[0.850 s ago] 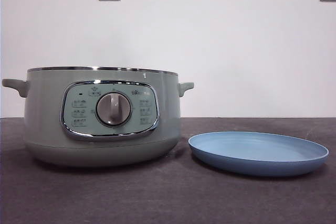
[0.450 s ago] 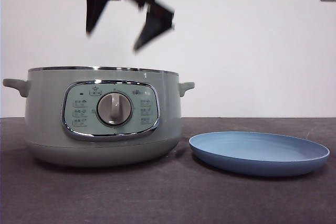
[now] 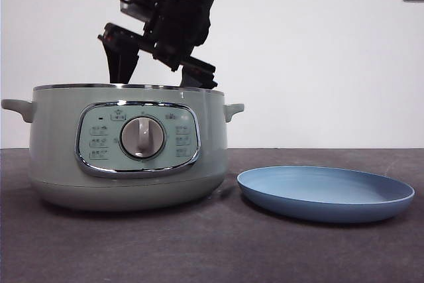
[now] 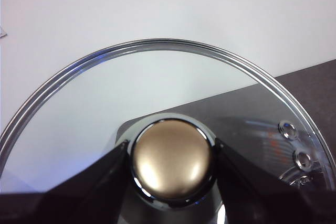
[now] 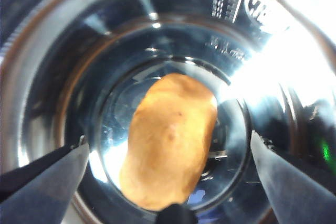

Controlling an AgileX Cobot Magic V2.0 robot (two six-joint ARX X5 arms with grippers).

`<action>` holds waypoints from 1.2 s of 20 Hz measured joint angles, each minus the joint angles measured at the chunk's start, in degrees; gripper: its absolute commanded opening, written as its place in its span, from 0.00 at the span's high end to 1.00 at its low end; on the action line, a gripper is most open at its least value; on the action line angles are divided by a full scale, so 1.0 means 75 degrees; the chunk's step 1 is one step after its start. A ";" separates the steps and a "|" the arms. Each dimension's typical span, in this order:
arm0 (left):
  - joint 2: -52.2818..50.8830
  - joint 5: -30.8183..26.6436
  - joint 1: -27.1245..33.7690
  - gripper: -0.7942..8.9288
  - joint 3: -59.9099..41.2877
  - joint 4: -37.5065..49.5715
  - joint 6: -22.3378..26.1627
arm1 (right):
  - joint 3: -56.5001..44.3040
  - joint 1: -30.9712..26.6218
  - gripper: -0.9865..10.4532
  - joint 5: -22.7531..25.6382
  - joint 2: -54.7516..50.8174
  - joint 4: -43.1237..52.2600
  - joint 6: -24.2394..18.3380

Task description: Take the potato out from the steamer,put the potato on the plate,close the lid

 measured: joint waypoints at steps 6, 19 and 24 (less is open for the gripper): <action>0.0000 0.0009 -0.0003 0.93 0.0000 0.0000 0.0000 | 0.0000 0.0128 0.61 0.0006 0.0478 0.0073 -0.0032; 0.0105 0.0227 0.0000 0.93 0.0000 -0.0003 0.0000 | 0.2159 -0.0006 0.92 0.0233 0.0044 -0.2468 -0.0271; 0.0627 0.1478 -0.0003 0.93 0.0000 -0.0003 0.0000 | 0.2760 -0.0682 0.92 0.1886 -0.1717 -0.2943 -0.0329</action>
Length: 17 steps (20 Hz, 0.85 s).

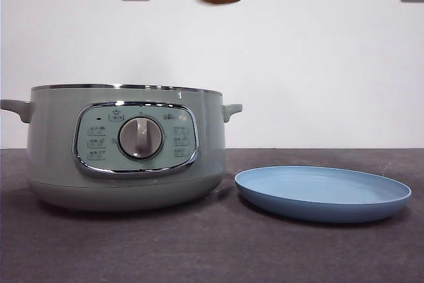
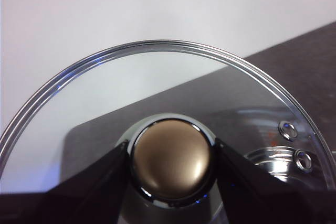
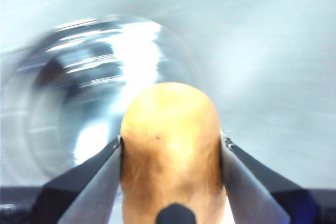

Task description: Take the potato out from the steamer,put the potato on the plate,close the lid

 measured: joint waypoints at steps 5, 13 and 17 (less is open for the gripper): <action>0.0315 0.0790 0.0000 0.93 0.0000 0.0003 0.0000 | -0.0006 -0.1035 0.92 0.0685 -0.1102 -0.0015 0.0399; 0.0565 0.1725 0.0000 0.93 -0.0003 0.0006 0.0003 | -0.2133 -0.3127 0.92 0.0213 -0.2157 -0.0023 0.0711; 0.0606 0.1705 0.0000 0.93 -0.0003 0.0006 0.0003 | -0.3972 -0.3453 0.92 -0.1332 -0.2291 -0.0023 0.0667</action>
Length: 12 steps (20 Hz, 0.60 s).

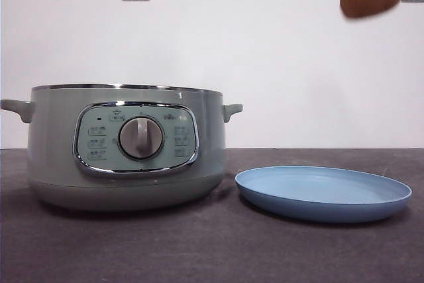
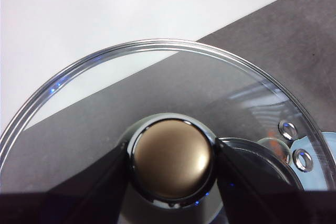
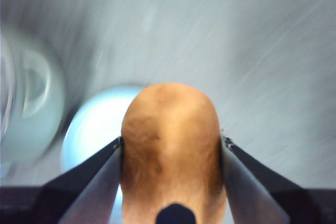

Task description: Take the potato out from the steamer,put the potato on the plate,close the lid

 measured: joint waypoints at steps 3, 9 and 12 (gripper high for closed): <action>0.0052 0.0169 0.0003 0.93 0.0000 0.0000 0.0000 | -0.1507 0.0152 0.92 -0.0714 0.0026 0.0373 -0.0181; 0.0055 0.0175 0.0003 0.93 0.0000 0.0000 0.0000 | -0.4103 0.0731 0.92 -0.0982 0.0029 0.3112 -0.0216; 0.0055 0.0189 0.0000 0.93 0.0000 0.0000 0.0000 | -0.5045 0.1017 0.92 -0.0979 0.0029 0.4097 -0.0134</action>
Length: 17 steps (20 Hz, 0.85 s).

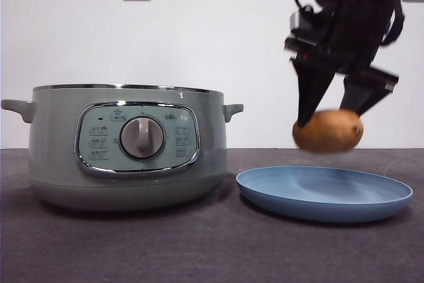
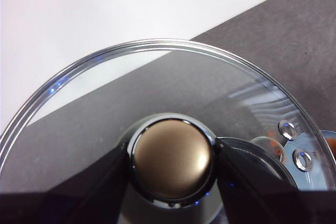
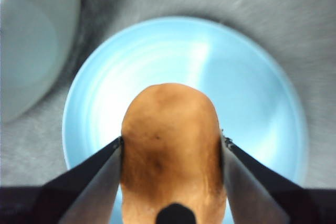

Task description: Take the potato out from the steamer,put the potato on the plate,close the lid

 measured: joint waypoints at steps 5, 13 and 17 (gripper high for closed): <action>0.0000 -0.0003 0.0000 0.93 0.0000 0.0000 0.0000 | -0.0845 0.0344 0.92 0.0017 0.0166 0.0831 0.0032; 0.0000 -0.0003 0.0000 0.93 0.0000 0.0000 0.0000 | -0.0860 0.0344 0.89 0.0023 0.0495 0.1102 0.0032; 0.0003 0.0000 0.0000 0.93 0.0000 -0.0003 -0.0003 | -0.0860 0.0344 0.48 0.0020 0.0495 0.1075 0.0032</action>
